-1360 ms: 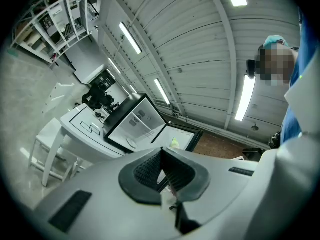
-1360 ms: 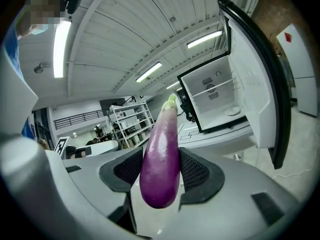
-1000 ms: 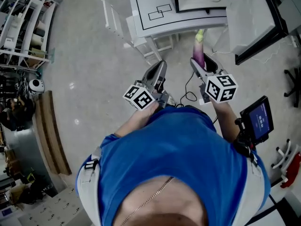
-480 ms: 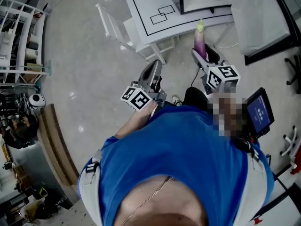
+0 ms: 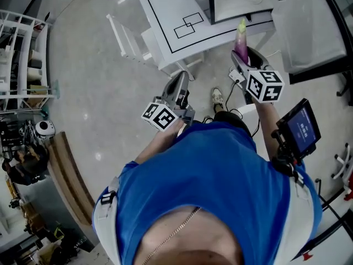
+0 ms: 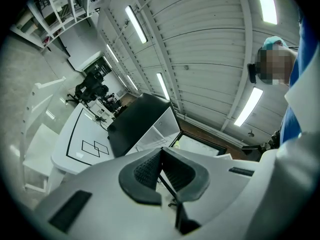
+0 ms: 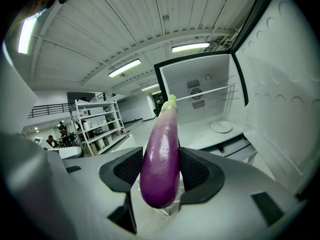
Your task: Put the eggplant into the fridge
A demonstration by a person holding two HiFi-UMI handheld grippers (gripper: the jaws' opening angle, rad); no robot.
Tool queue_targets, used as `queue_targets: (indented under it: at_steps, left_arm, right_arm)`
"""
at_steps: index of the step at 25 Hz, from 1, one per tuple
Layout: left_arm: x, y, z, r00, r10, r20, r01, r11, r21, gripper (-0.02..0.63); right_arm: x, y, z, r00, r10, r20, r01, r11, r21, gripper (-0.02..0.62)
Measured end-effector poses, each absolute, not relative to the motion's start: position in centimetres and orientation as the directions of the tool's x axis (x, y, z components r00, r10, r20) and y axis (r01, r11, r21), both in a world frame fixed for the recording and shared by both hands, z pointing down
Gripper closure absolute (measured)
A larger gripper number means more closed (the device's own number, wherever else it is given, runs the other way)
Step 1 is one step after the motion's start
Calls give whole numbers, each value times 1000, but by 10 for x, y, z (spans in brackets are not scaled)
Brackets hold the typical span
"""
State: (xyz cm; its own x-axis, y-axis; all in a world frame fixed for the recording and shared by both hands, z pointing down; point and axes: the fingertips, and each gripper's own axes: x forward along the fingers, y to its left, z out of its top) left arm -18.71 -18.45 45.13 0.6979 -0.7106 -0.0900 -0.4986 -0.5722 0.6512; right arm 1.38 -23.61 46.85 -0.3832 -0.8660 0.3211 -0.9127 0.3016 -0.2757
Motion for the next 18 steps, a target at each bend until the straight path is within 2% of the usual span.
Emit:
queue_targets:
  at_steps: [11,18]
  left_arm:
    - [-158,-274,447,719,-689,-84,-490,-590,642,597]
    - [-144,-313,450,722,-688,-77,-493,-589,640,597]
  right_arm:
    - [73,-335,495,-288,-872,396,-949,206,-236,364]
    - [106,-392,513,-232,-858,458,-972,185,-146,364]
